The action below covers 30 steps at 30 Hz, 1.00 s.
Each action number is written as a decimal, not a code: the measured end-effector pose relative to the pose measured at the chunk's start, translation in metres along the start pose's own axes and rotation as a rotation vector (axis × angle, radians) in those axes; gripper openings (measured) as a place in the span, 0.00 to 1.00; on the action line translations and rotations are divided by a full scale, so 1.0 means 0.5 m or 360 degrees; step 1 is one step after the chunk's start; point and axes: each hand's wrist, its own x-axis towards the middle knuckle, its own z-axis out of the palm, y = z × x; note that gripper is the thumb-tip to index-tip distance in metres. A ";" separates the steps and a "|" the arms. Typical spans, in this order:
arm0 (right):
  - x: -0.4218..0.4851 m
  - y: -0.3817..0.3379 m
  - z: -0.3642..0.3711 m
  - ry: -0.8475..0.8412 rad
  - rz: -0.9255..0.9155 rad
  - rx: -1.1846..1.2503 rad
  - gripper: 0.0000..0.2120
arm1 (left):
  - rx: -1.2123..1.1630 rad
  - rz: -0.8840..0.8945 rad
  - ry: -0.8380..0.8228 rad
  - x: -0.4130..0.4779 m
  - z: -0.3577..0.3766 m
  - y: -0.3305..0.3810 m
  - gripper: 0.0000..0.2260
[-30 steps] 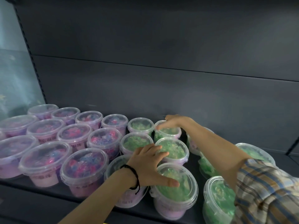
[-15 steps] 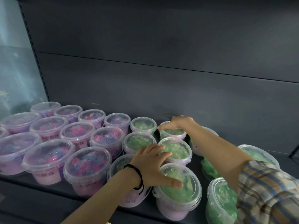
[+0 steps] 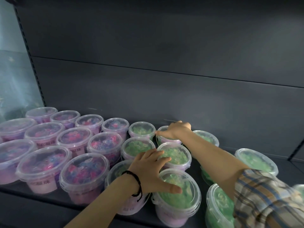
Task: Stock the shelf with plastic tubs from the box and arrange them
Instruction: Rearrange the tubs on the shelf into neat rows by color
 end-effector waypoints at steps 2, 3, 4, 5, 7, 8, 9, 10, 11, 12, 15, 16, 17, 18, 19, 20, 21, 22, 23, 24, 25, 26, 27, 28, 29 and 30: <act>-0.003 0.028 -0.005 -0.0031 -0.0041 0.0159 0.48 | 0.0001 -0.0004 -0.0007 0.000 -0.002 -0.001 0.52; -0.005 0.049 -0.008 -0.0049 -0.0087 0.0258 0.46 | -0.0002 -0.0006 -0.0016 -0.001 -0.003 -0.001 0.52; -0.007 0.074 -0.011 -0.0056 -0.0152 0.0363 0.42 | -0.0007 -0.0008 -0.0031 0.000 -0.005 -0.001 0.52; -0.008 0.101 -0.012 -0.0048 -0.0225 0.0468 0.38 | -0.0012 -0.0011 -0.0053 -0.001 -0.007 -0.001 0.52; -0.014 0.154 -0.007 -0.0005 -0.0300 0.0622 0.34 | -0.0010 -0.0013 -0.0100 -0.001 -0.012 -0.001 0.53; -0.018 0.179 -0.001 0.0004 -0.0300 0.0650 0.35 | -0.0004 -0.0011 -0.0107 -0.001 -0.013 -0.001 0.53; -0.023 0.201 0.006 -0.0027 -0.0287 0.0659 0.36 | -0.0001 -0.0007 -0.0109 -0.002 -0.015 -0.002 0.53; -0.026 0.222 0.014 -0.0094 -0.0262 0.0656 0.38 | -0.0001 -0.0005 -0.0111 -0.003 -0.015 -0.003 0.53; -0.028 0.240 0.023 -0.0169 -0.0233 0.0636 0.40 | 0.0003 -0.0003 -0.0110 -0.003 -0.015 -0.004 0.52; -0.028 0.254 0.034 -0.0222 -0.0202 0.0605 0.40 | 0.0014 -0.0002 -0.0105 -0.004 -0.015 -0.005 0.52; -0.022 0.280 0.062 -0.0176 -0.0107 0.0541 0.37 | 0.0054 0.0007 -0.0094 -0.003 -0.013 -0.003 0.53; -0.019 0.282 0.067 -0.0153 -0.0087 0.0515 0.36 | 0.0058 0.0010 -0.0093 -0.003 -0.013 -0.002 0.53; -0.017 0.281 0.069 -0.0141 -0.0073 0.0474 0.35 | 0.0057 0.0013 -0.0092 -0.003 -0.013 -0.001 0.53; -0.015 0.277 0.069 -0.0127 -0.0067 0.0428 0.35 | 0.0054 0.0014 -0.0091 -0.004 -0.012 -0.001 0.53; -0.013 0.271 0.070 -0.0107 -0.0066 0.0396 0.35 | 0.0052 0.0014 -0.0087 -0.004 -0.012 -0.001 0.53; -0.011 0.265 0.070 -0.0081 -0.0070 0.0392 0.36 | 0.0053 0.0012 -0.0083 -0.005 -0.011 -0.002 0.53; -0.008 0.259 0.072 -0.0054 -0.0084 0.0408 0.36 | 0.0058 0.0012 -0.0080 -0.006 -0.011 -0.001 0.53; -0.007 0.253 0.075 -0.0033 -0.0108 0.0431 0.36 | 0.0064 0.0014 -0.0079 -0.006 -0.011 -0.001 0.54; -0.006 0.247 0.077 -0.0020 -0.0132 0.0454 0.36 | 0.0069 0.0017 -0.0079 -0.004 -0.012 -0.001 0.55; -0.007 0.245 0.078 -0.0014 -0.0154 0.0470 0.35 | 0.0069 0.0019 -0.0077 -0.003 -0.013 -0.001 0.55; -0.011 0.245 0.077 -0.0022 -0.0178 0.0482 0.35 | 0.0065 0.0019 -0.0075 -0.002 -0.013 0.000 0.55; -0.018 0.248 0.075 -0.0041 -0.0208 0.0510 0.35 | 0.0061 0.0018 -0.0073 -0.002 -0.014 -0.001 0.55; -0.027 0.254 0.072 -0.0063 -0.0243 0.0569 0.35 | 0.0055 0.0016 -0.0071 -0.002 -0.014 -0.001 0.55; -0.038 0.263 0.069 -0.0076 -0.0282 0.0647 0.34 | 0.0047 0.0012 -0.0070 -0.002 -0.014 -0.002 0.56; -0.051 0.274 0.065 -0.0071 -0.0323 0.0711 0.34 | 0.0038 0.0007 -0.0070 -0.002 -0.013 -0.003 0.56; -0.064 0.286 0.060 -0.0057 -0.0364 0.0736 0.33 | 0.0032 0.0003 -0.0066 -0.001 -0.012 -0.004 0.57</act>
